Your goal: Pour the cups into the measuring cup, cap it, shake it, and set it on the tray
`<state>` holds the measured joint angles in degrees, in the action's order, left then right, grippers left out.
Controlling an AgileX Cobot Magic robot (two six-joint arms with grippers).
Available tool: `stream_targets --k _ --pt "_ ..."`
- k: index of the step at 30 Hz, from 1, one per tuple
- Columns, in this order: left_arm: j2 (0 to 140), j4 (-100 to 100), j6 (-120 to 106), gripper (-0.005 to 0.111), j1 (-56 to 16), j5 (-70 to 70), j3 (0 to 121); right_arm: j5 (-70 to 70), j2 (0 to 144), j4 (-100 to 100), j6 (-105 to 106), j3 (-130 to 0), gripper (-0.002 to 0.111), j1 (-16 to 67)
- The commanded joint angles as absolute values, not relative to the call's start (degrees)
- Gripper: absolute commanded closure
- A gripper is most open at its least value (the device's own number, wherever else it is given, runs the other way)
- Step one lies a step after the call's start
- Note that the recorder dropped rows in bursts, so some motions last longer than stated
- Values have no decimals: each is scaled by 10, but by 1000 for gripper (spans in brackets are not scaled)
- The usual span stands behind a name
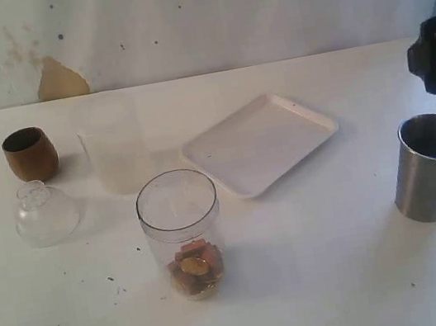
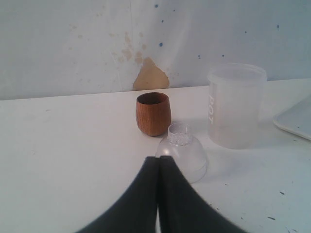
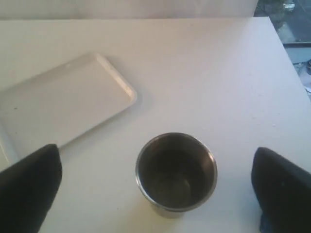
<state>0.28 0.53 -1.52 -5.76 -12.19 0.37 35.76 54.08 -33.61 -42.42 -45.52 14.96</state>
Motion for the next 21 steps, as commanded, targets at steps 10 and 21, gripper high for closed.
stream_targets --k 10,21 --pt "0 0 -14 107 -61 -117 0 67 548 -362 -449 -236 3 149" --pt "0 0 -14 107 -61 -117 0 7 581 -382 -450 -176 3 55"
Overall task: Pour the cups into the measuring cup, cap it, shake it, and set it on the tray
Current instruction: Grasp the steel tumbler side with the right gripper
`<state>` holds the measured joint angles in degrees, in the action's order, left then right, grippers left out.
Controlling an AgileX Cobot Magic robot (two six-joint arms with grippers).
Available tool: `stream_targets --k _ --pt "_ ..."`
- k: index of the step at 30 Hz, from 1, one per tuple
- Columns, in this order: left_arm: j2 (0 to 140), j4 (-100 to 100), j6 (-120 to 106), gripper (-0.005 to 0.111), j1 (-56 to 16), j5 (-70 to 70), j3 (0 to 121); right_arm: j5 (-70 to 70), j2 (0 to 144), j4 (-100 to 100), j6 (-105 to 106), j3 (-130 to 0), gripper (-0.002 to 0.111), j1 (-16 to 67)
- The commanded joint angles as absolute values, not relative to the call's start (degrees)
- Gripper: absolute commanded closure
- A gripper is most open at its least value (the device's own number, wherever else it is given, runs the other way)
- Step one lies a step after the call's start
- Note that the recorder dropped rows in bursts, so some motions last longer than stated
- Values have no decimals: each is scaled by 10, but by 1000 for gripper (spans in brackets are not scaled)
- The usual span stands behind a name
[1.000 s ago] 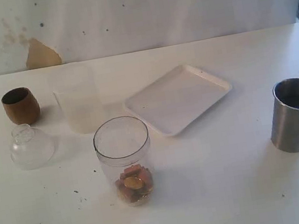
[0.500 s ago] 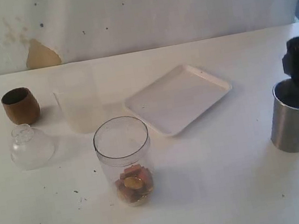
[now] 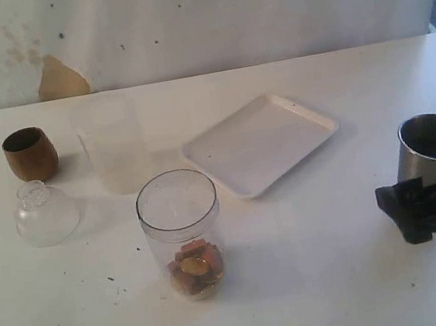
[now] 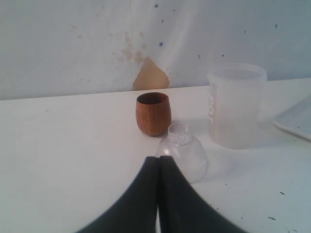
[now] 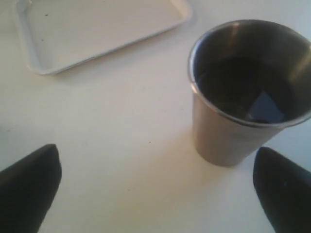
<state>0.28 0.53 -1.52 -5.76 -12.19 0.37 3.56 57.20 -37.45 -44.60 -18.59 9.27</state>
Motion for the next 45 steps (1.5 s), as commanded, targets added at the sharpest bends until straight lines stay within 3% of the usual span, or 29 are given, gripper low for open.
stream_targets --k 1,12,17,25,45 --pt "0 0 -14 107 -61 -117 0 0 586 -382 -450 -176 3 44" --pt "0 0 -14 107 -61 -117 0 -142 724 -359 -391 -176 3 -111" --pt "0 0 -14 107 -61 -117 0 -256 801 -316 -291 -176 3 -114" --pt "0 0 -14 107 -61 -117 0 -291 880 -148 -182 -176 3 -114" --pt "0 0 -14 107 -61 -117 0 -419 961 -157 -167 -176 3 -114"
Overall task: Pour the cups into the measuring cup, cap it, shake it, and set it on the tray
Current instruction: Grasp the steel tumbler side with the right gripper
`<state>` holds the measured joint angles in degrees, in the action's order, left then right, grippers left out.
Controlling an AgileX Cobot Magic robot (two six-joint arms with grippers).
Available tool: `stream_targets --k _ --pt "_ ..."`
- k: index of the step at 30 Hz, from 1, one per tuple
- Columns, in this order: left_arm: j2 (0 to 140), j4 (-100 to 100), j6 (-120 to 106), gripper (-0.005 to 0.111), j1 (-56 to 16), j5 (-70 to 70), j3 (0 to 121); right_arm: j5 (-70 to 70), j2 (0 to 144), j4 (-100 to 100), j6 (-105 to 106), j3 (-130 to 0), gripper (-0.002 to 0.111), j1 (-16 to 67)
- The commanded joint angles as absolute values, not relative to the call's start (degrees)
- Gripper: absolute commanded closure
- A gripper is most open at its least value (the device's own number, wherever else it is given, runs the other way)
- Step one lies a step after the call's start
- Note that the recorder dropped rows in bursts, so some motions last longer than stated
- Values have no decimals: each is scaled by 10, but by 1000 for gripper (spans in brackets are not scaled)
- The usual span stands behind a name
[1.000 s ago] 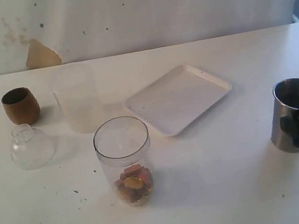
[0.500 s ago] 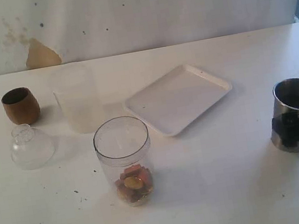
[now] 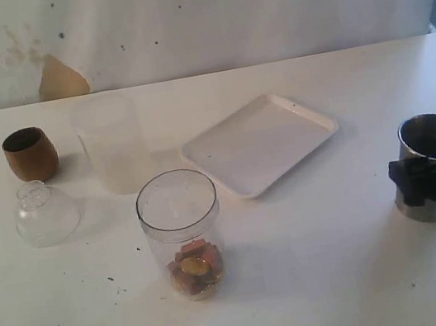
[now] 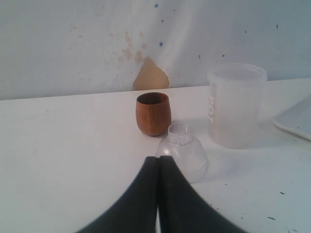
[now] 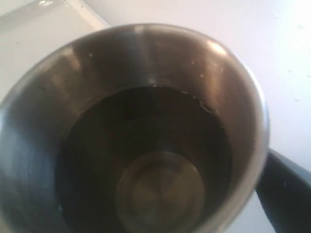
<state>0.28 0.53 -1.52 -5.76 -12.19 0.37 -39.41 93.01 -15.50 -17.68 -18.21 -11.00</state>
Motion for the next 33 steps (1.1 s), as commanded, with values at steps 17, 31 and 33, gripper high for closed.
stream_targets --k 17,31,33 --pt "0 0 -14 107 -61 -117 0 -480 1007 -189 -165 -176 3 -114" --pt "0 0 -14 107 -61 -117 0 -508 1007 -174 -152 -176 3 -114" --pt "0 0 -14 107 -61 -117 0 -516 1007 -173 -150 -179 3 -114"
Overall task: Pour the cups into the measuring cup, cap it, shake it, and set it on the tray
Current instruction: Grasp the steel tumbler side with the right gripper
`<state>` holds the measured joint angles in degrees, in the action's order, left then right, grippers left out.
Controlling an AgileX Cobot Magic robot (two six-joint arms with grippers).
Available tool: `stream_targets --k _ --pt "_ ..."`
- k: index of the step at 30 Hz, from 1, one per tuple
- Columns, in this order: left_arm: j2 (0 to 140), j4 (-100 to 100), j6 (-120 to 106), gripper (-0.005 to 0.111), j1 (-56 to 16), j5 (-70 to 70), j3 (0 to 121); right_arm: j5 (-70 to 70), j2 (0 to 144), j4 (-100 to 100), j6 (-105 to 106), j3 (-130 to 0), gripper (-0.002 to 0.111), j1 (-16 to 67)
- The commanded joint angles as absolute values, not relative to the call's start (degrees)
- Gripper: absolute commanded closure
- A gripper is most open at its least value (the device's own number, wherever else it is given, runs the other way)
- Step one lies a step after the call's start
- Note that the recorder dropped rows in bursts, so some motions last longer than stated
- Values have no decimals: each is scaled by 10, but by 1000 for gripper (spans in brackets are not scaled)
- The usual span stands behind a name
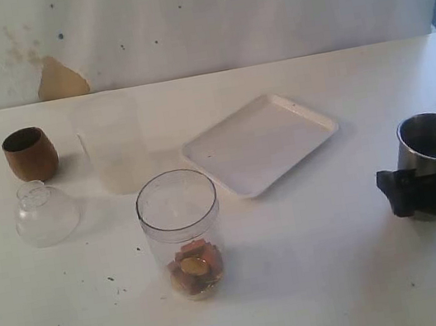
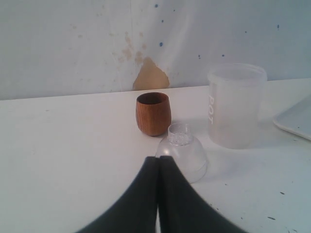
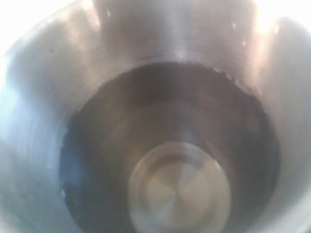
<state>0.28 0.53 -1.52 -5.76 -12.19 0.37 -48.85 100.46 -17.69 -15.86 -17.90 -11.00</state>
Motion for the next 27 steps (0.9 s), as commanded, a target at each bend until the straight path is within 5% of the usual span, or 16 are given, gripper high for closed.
stream_targets --k 1,21,23,27 --pt "0 0 -14 107 -61 -117 0 -515 1007 -173 -146 -180 3 -114" --pt "0 0 -14 107 -61 -117 0 -498 1007 -148 -139 -181 13 -114" --pt "0 0 -14 107 -61 -117 0 -497 1007 -148 -139 -181 22 -114" --pt "0 0 -14 107 -61 -117 0 -497 1007 -148 -143 -181 66 -114"
